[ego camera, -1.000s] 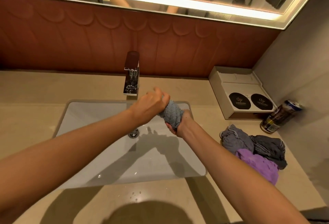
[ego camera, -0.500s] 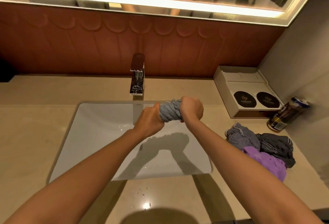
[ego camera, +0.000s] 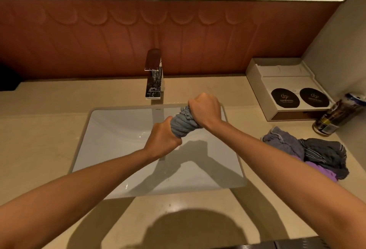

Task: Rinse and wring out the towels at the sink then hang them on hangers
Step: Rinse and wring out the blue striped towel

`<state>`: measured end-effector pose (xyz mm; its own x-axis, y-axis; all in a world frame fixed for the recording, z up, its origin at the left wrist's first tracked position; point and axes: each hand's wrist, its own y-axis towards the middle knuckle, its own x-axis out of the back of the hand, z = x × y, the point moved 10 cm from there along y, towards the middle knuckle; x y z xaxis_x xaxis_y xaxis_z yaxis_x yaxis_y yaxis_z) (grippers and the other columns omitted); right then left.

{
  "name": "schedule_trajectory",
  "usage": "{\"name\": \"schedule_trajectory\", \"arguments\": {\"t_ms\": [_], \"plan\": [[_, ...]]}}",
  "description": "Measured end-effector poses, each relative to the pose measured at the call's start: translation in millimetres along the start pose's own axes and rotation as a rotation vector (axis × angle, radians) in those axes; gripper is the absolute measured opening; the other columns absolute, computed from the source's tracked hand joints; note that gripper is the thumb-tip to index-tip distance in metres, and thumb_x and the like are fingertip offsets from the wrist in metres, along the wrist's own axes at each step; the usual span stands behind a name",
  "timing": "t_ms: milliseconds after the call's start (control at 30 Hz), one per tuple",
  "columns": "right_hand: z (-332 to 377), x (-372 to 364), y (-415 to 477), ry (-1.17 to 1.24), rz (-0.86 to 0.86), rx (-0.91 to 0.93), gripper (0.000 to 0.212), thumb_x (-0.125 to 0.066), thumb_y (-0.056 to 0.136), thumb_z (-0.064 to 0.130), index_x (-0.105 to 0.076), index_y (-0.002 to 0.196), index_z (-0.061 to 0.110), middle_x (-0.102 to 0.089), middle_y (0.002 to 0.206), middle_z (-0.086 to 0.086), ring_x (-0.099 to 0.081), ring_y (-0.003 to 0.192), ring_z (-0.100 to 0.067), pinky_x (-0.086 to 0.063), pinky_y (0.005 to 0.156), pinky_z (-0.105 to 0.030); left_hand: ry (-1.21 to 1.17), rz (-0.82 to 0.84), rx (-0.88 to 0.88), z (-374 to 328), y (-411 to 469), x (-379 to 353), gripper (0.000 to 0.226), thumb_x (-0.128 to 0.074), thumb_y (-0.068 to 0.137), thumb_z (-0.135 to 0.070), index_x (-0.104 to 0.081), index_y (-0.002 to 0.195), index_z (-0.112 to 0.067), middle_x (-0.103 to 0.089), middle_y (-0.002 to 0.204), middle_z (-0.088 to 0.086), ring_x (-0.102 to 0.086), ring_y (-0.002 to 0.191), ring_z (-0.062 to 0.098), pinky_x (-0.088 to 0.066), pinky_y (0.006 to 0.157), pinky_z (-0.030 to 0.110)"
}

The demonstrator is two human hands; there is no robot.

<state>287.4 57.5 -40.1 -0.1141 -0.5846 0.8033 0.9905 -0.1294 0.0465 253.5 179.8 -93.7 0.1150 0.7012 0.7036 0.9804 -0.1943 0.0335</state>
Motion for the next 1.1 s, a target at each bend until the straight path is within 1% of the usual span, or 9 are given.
{"name": "schedule_trajectory", "arguments": {"t_ms": [200,333,433,533,700,833,900,967,1100], "plan": [[-39,-14,-5,0.185,-0.072,-0.264,0.043,-0.048,0.087,0.018,-0.034,0.047,0.011,-0.035,0.049,-0.002,-0.038,0.057,-0.024,-0.025,0.054,-0.030,0.560,0.068,-0.147,-6,19,7,0.042,-0.059,0.081,-0.014,-0.049,0.121,-0.005,-0.064,0.107,0.018,-0.061,0.092,0.037,-0.049,0.075,0.037],[-47,-19,-4,0.179,-0.053,-0.332,0.042,-0.047,0.087,0.019,-0.033,0.049,0.010,-0.034,0.050,-0.002,-0.034,0.051,-0.022,-0.019,0.047,-0.028,0.539,0.136,-0.126,0,24,-2,0.050,-0.060,0.082,-0.007,-0.042,0.129,-0.003,-0.036,0.143,0.023,-0.050,0.117,0.041,-0.047,0.087,0.042],[-41,-15,0,0.132,-0.072,-0.293,0.043,-0.047,0.087,0.018,-0.033,0.047,0.011,-0.034,0.049,-0.002,-0.039,0.057,-0.025,-0.024,0.052,-0.029,0.389,0.124,-0.132,-2,25,0,0.040,-0.059,0.078,-0.001,-0.051,0.117,0.001,-0.061,0.111,0.025,-0.059,0.097,0.042,-0.051,0.075,0.041],[-28,-6,6,0.058,-0.087,-0.222,0.041,-0.046,0.088,0.018,-0.036,0.049,0.008,-0.043,0.057,-0.008,-0.043,0.064,-0.027,-0.028,0.059,-0.029,0.256,0.119,-0.096,-2,25,2,0.039,-0.063,0.074,-0.003,-0.054,0.112,0.002,-0.067,0.093,0.023,-0.062,0.084,0.038,-0.051,0.066,0.035],[-19,1,14,0.033,-0.059,-0.127,0.030,-0.048,0.086,0.014,-0.046,0.060,0.001,-0.047,0.066,-0.016,-0.042,0.067,-0.029,-0.028,0.061,-0.029,0.000,0.158,0.042,0,20,-3,0.028,-0.067,0.066,0.000,-0.054,0.089,-0.008,-0.056,0.068,0.004,-0.049,0.062,0.020,-0.040,0.051,0.022],[-2,2,23,0.027,0.021,0.006,0.042,-0.051,0.083,0.011,-0.035,0.045,0.005,-0.035,0.053,-0.011,-0.036,0.063,-0.029,-0.027,0.057,-0.029,-0.189,0.048,0.151,1,5,-4,0.029,-0.067,0.063,0.005,-0.049,0.076,-0.014,-0.046,0.059,-0.008,-0.036,0.049,0.004,-0.030,0.040,0.008],[5,5,34,0.034,0.051,0.079,0.030,-0.052,0.082,0.009,-0.053,0.054,0.000,-0.049,0.060,-0.016,-0.043,0.068,-0.034,-0.028,0.056,-0.029,-0.255,-0.001,0.157,-4,9,2,0.035,-0.067,0.061,0.008,-0.047,0.068,-0.019,-0.045,0.058,-0.008,-0.035,0.048,0.003,-0.030,0.041,0.009],[7,11,45,0.150,0.052,0.119,0.024,-0.050,0.080,0.007,-0.070,0.080,-0.005,-0.065,0.078,-0.022,-0.058,0.077,-0.036,-0.034,0.060,-0.032,-0.282,-0.020,0.139,-13,17,7,0.042,-0.067,0.060,0.010,-0.043,0.064,-0.024,-0.044,0.057,-0.009,-0.036,0.046,0.004,-0.030,0.041,0.009],[-13,-9,54,0.642,0.105,-0.039,0.016,-0.050,0.052,0.014,-0.057,0.052,0.000,-0.039,0.042,-0.003,-0.030,0.052,-0.024,-0.029,0.046,-0.032,-0.372,-0.021,0.140,-14,18,6,0.037,-0.067,0.058,0.009,-0.045,0.064,-0.021,-0.044,0.058,-0.005,-0.036,0.050,0.008,-0.034,0.046,0.022]]}}
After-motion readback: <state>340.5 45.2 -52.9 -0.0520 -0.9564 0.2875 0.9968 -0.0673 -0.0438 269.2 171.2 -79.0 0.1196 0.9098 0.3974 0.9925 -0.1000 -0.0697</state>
